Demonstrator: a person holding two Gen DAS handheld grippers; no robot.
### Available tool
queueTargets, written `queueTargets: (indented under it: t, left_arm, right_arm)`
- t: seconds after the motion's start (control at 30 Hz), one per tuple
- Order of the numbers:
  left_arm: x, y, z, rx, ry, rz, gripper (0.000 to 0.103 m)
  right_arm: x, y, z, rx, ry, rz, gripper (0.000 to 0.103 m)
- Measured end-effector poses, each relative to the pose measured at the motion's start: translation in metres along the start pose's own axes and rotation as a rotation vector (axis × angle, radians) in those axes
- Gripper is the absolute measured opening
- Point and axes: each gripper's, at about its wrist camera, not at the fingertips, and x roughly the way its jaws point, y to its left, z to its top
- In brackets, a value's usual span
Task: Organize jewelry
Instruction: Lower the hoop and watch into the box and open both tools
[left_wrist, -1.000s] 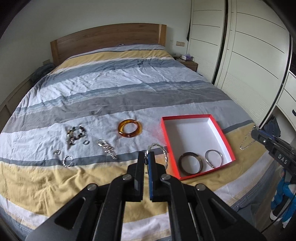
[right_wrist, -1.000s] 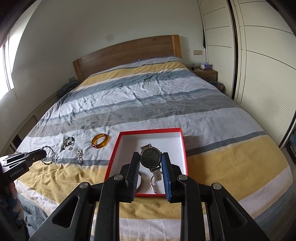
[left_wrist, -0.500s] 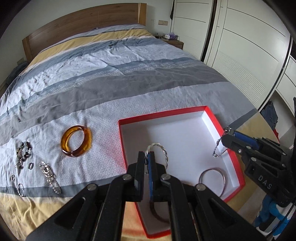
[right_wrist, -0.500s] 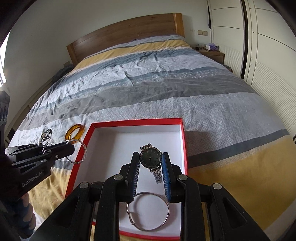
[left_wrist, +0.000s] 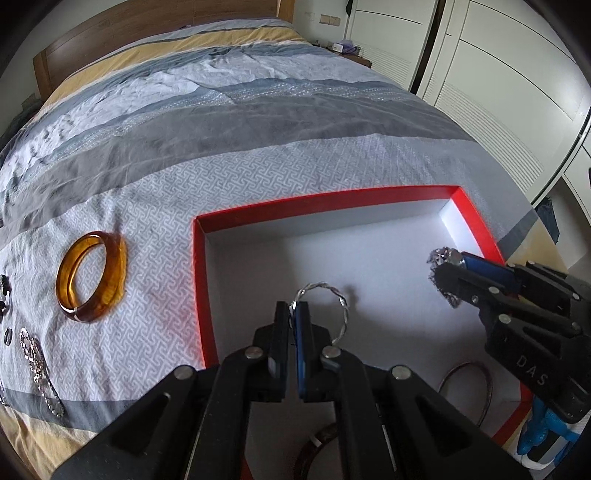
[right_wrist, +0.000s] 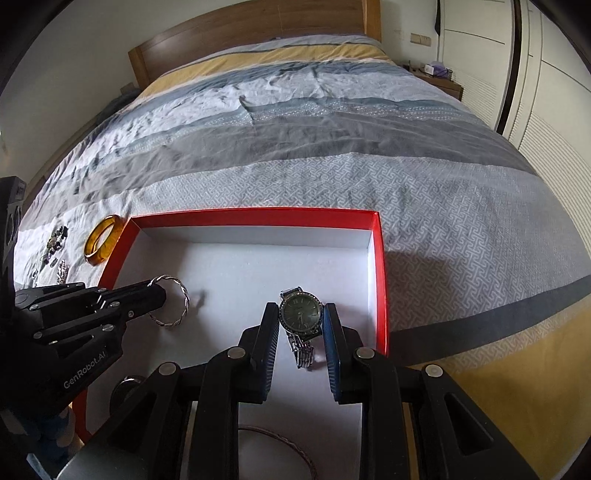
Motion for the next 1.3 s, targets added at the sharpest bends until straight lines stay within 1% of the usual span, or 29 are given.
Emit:
queueTargets:
  t: [0.23,0.33,0.53,0.57,0.63,0.67,0.77,0.9,1.0,1.2,1.3]
  left_arm:
    - [0.005,-0.002,0.002,0.004,0.019,0.015,0.004]
    - [0.005,-0.001,0.002,0.000,0.020,0.015,0.004]
    - [0.003,-0.001,0.002,0.000,0.026,0.011,0.007]
    - [0.002,-0.001,0.002,0.003,0.028,0.009,0.009]
    - [-0.004,-0.002,0.001,-0.001,0.031,-0.002,0.018]
    - [-0.009,-0.002,0.001,-0.009,0.028,-0.010,0.024]
    - [-0.030,-0.003,-0.002,-0.009,-0.002,-0.020,0.025]
    - [-0.073,-0.002,-0.010,0.000,-0.054,-0.023,0.025]
    - [-0.108,-0.001,-0.022,0.015,-0.105,0.003,0.025]
    - [-0.172,0.015,-0.054,0.003,-0.137,0.045,0.025]
    - [-0.204,0.023,-0.074,-0.003,-0.163,0.078,0.025]
  right_arm:
    - [0.012,0.013,0.001,-0.112,0.057,-0.027,0.024]
    - [0.010,0.013,0.001,-0.123,0.061,-0.023,0.023]
    - [-0.004,0.008,-0.002,-0.117,0.051,-0.030,0.029]
    - [-0.008,0.007,-0.002,-0.113,0.047,-0.033,0.029]
    - [-0.018,0.008,-0.004,-0.111,0.037,-0.036,0.029]
    - [-0.024,0.009,-0.005,-0.112,0.031,-0.038,0.029]
    - [-0.045,0.013,-0.010,-0.109,0.005,-0.036,0.031]
    - [-0.081,0.016,-0.019,-0.079,-0.036,-0.036,0.033]
    - [-0.112,0.023,-0.028,-0.055,-0.074,-0.027,0.034]
    - [-0.175,0.046,-0.050,-0.011,-0.153,0.023,0.037]
    - [-0.201,0.063,-0.063,-0.002,-0.183,0.049,0.040]
